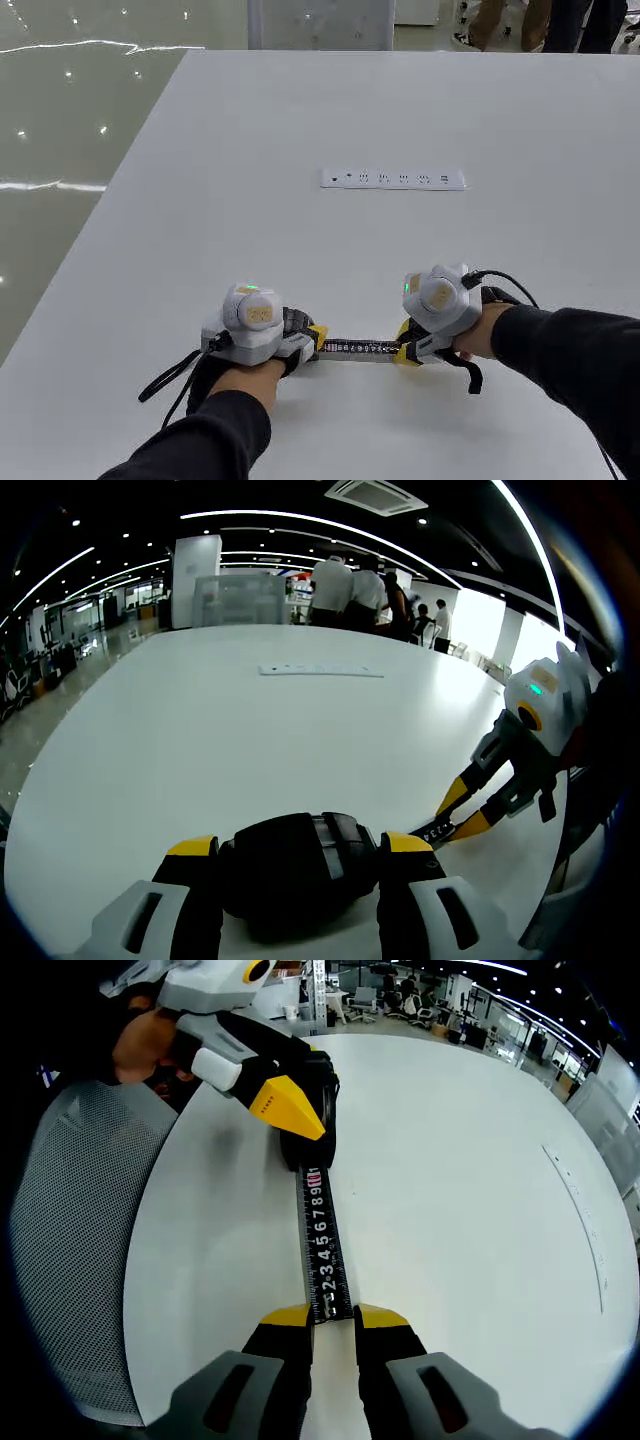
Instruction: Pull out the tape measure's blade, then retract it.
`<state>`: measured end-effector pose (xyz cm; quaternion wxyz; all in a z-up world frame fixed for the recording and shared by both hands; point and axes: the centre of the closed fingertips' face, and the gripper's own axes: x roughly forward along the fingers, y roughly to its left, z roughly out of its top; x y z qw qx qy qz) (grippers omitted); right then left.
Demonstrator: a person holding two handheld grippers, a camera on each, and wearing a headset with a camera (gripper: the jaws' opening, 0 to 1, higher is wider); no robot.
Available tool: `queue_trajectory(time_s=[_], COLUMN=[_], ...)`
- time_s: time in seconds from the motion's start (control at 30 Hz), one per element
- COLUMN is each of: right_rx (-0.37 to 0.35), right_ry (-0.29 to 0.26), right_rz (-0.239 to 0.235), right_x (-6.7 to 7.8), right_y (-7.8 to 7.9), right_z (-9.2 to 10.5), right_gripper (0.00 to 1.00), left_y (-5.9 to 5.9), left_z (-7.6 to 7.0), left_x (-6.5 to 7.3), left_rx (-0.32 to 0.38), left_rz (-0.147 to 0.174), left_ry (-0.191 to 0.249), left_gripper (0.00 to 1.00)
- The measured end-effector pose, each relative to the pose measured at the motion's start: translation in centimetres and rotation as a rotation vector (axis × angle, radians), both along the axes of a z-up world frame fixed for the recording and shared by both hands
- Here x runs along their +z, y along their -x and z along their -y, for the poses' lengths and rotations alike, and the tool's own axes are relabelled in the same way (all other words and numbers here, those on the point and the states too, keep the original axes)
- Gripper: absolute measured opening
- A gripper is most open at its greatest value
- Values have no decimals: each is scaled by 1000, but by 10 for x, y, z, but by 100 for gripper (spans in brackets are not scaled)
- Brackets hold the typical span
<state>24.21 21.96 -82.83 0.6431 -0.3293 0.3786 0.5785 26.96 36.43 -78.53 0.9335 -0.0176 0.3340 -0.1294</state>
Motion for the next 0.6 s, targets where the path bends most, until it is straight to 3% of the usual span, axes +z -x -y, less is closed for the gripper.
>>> queue_trajectory(time_s=[0.6], right_rx=[6], right_ry=[-19], right_rz=[4], right_x=[0], right_y=[0], right_z=[-26], right_gripper=[12], left_y=[2], left_z=[0], left_x=[-1], left_rx=[-2], left_rz=[-2], left_ry=[-2], left_gripper=[59])
